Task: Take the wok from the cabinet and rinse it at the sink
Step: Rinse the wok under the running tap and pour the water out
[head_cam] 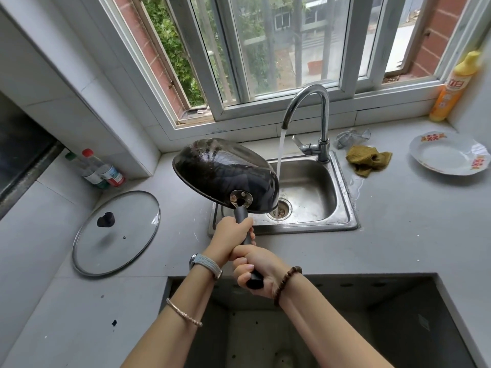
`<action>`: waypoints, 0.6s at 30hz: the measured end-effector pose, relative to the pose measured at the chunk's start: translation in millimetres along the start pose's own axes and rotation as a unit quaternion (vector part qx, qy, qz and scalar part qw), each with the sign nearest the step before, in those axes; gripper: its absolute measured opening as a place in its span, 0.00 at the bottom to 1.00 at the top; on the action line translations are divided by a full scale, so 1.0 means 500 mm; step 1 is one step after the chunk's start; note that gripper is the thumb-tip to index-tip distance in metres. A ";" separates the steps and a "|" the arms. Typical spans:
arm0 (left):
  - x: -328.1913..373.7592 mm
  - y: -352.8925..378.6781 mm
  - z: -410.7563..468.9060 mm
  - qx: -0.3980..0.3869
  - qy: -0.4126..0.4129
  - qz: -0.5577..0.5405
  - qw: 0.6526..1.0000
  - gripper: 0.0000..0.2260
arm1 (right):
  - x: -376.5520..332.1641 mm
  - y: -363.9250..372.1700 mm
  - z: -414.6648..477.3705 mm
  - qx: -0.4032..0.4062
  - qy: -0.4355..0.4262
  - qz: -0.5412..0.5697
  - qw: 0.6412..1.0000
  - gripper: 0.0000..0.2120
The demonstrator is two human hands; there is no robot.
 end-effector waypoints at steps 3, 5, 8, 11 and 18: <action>0.015 0.011 0.003 -0.002 0.009 -0.009 1.000 0.11 | -0.020 -0.008 -0.001 -0.003 0.003 -0.003 1.000 0.13; 0.026 0.021 0.007 -0.001 0.016 -0.010 1.000 0.11 | -0.033 -0.013 -0.003 -0.003 0.004 -0.001 1.000 0.14; 0.044 0.039 0.017 0.001 0.026 0.009 1.000 0.12 | -0.056 -0.026 -0.006 0.000 0.006 0.008 1.000 0.15; 0.061 0.061 0.025 0.004 0.032 0.025 0.999 0.12 | -0.078 -0.043 -0.011 0.001 0.002 0.020 1.000 0.15; 0.087 0.112 0.037 -0.001 0.038 0.057 0.998 0.13 | -0.116 -0.082 -0.024 0.013 0.005 0.037 0.999 0.17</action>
Point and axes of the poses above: each hand's wrist, its own z-axis towards the middle knuckle, its own y-axis out of the palm, x = y × z, the point moved 1 cm from there along z, towards the middle knuckle, and after that the axes turned 11 degrees about -y, right-handed, at the moved point
